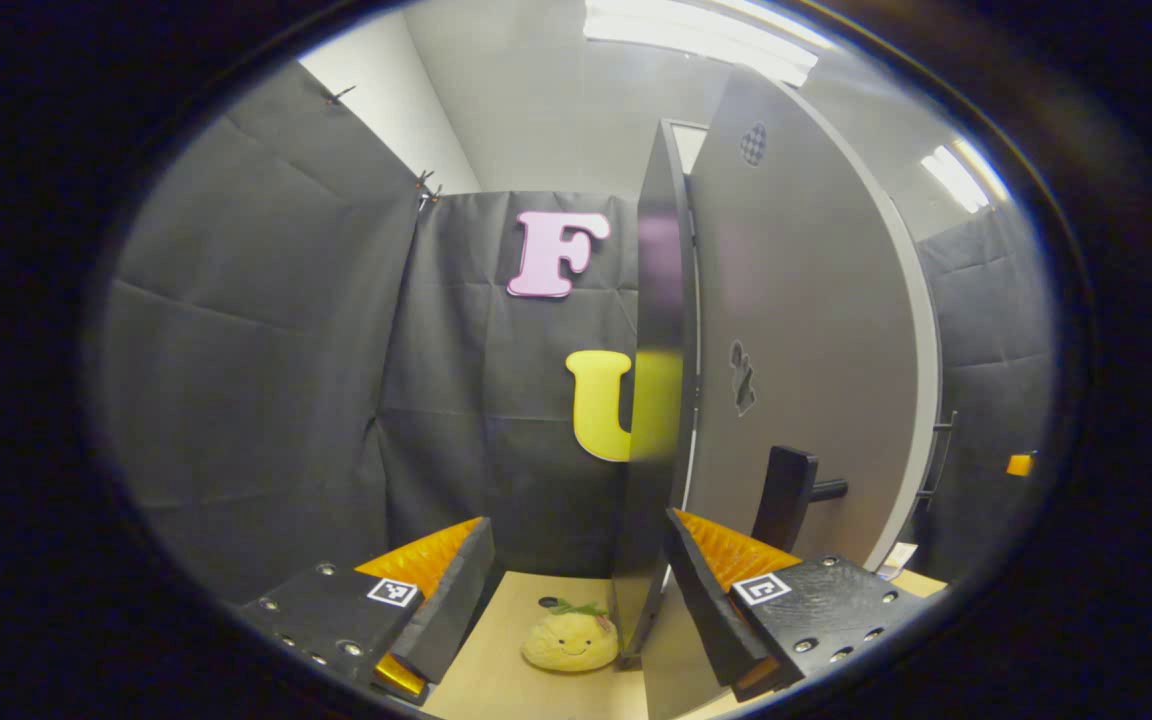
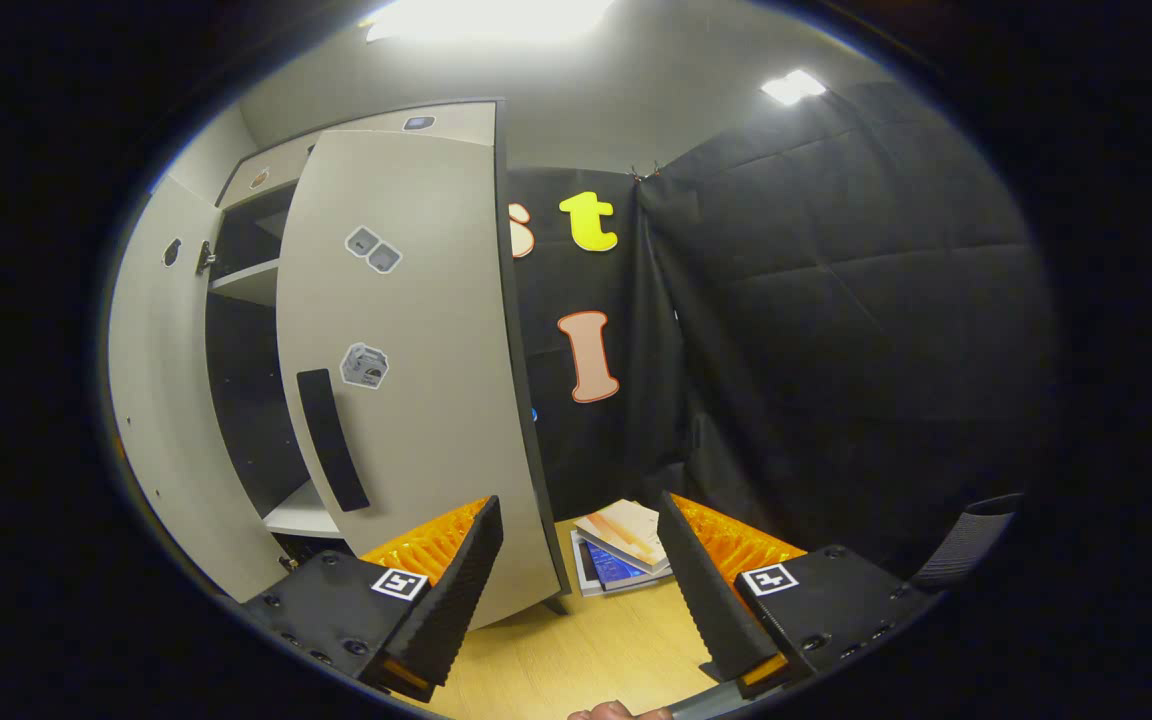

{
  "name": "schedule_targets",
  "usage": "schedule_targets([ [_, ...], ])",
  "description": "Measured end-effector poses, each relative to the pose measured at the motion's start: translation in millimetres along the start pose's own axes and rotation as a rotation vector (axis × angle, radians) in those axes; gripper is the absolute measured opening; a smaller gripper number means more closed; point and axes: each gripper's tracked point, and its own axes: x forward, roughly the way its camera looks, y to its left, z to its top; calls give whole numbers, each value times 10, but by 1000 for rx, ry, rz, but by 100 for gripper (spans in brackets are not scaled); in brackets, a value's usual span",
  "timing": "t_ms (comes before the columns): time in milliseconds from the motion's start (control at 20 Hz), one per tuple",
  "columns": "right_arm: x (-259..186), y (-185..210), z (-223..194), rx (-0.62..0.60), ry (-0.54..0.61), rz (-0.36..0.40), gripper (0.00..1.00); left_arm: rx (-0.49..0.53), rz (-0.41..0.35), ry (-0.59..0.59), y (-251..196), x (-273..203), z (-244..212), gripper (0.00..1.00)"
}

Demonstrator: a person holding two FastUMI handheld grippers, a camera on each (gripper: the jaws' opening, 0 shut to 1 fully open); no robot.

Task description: Grab one shoe with the right hand and put it into the shoe cabinet, grab the other shoe with the left hand and put it into the shoe cabinet; then close the right door with the right hand and the left door with the left hand.

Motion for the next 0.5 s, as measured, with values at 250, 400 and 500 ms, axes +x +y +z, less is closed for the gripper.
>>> schedule_targets([
  [250, -39, -158, 35, 12, 17, -41, 98, -32, -3, 7, -25, 32, -29, 94],
  [400, -36, -152, 37, 12, 21, -41, 98, -105, -4, 45, -52, 29, -72, 95],
  [500, 16, -154, -4, 2, 32, -37, 98, -133, -1, 70, -77, 37, -77, 94],
])
